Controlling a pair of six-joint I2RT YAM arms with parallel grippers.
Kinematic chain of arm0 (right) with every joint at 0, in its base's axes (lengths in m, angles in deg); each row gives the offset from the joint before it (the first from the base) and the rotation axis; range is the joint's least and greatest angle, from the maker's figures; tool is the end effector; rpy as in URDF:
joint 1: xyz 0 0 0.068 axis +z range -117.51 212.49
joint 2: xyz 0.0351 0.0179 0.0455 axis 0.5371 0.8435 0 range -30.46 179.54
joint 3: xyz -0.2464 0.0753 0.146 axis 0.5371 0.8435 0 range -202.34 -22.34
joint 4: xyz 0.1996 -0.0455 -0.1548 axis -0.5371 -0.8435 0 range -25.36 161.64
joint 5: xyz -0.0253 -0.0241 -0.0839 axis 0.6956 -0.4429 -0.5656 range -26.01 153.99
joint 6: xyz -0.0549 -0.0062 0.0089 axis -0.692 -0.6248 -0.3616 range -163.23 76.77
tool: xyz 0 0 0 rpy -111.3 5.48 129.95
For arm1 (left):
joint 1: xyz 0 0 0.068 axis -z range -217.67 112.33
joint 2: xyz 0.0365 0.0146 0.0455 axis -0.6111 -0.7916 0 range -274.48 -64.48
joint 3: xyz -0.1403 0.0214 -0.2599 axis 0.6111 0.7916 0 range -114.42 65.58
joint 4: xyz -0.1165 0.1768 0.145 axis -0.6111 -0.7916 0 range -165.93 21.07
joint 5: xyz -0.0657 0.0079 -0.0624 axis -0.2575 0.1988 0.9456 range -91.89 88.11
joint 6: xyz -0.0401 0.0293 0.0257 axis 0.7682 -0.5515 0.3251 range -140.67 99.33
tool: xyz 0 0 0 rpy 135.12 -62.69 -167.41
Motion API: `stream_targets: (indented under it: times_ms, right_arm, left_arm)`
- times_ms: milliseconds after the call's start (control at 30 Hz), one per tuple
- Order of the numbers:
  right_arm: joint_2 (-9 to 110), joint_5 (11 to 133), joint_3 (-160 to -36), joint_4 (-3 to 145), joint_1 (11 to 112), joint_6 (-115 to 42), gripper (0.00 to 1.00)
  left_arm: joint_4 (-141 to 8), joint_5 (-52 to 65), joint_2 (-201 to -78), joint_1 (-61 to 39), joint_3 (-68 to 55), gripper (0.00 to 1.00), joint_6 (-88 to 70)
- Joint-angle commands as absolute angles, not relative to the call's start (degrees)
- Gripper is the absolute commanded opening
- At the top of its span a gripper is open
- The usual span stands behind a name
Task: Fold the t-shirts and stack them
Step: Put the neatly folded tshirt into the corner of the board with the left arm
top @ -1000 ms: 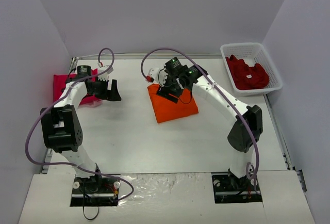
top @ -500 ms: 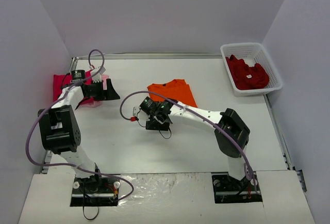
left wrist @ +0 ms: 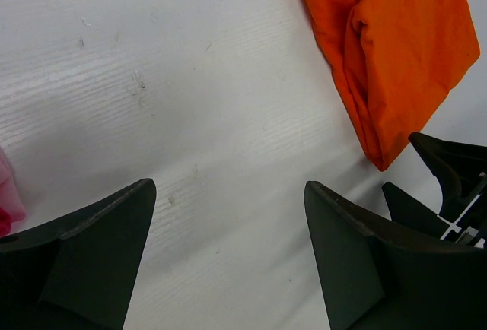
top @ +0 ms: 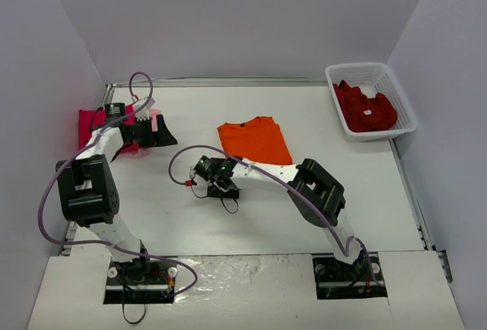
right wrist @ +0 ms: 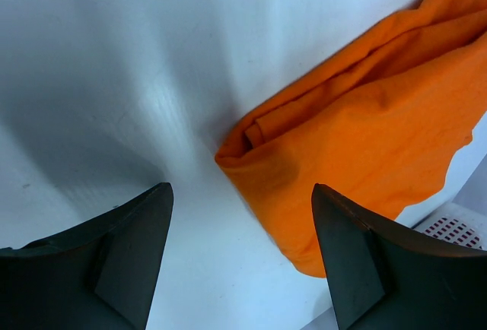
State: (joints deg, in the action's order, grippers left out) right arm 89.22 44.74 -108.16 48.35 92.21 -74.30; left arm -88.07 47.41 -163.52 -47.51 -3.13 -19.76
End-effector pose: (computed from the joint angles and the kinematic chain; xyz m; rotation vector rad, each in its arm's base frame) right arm 0.2404 0.3867 0.1872 -1.6911 1.8432 -0.2283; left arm 0.3667 0.0338 0.2532 0.1661 2.2401 -0.9495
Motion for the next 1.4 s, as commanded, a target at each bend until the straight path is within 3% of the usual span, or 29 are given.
stream_targets:
  times_ms: [0,433,567,633,867,1067,1200,1267,1300,1367]
  right_arm:
    - [89.86,42.46,-110.76,47.47,92.78,-73.03,0.69]
    - [95.04,37.36,-113.22,47.74,91.73,-72.06,0.62]
    - [96.1,37.18,-113.31,48.0,90.94,-71.53,0.57]
    - [96.45,37.18,-113.4,48.09,90.41,-71.45,0.48]
    - [97.15,37.89,-113.75,48.0,89.18,-71.36,0.46]
    - [98.12,38.59,-114.36,47.91,89.09,-71.53,0.37]
    - [98.12,39.03,-114.98,47.82,89.09,-71.8,0.16]
    - [97.95,39.12,-115.24,47.56,89.18,-71.71,0.12]
    - [97.51,39.46,-115.42,47.39,89.27,-71.71,0.04]
    - [96.81,39.64,-115.94,46.68,89.27,-71.71,0.0]
  left_arm:
    - [-86.95,48.74,-160.45,-47.86,-3.33,0.78,-19.35]
    - [-87.04,48.21,-160.1,-47.86,-2.98,0.78,-20.14]
    - [-87.12,48.21,-160.1,-47.86,-2.89,0.78,-20.41]
    - [-87.12,48.3,-160.1,-47.86,-2.89,0.78,-20.41]
    - [-87.12,48.3,-160.36,-47.86,-2.72,0.78,-20.58]
    - [-87.04,48.48,-160.54,-47.86,-2.63,0.78,-20.5]
    - [-86.95,48.65,-160.72,-47.86,-2.71,0.78,-20.41]
    - [-86.95,48.91,-160.72,-47.86,-2.8,0.78,-20.23]
    - [-86.95,48.91,-160.72,-47.86,-2.8,0.78,-20.14]
    - [-86.95,48.65,-160.8,-47.86,-2.8,0.79,-19.36]
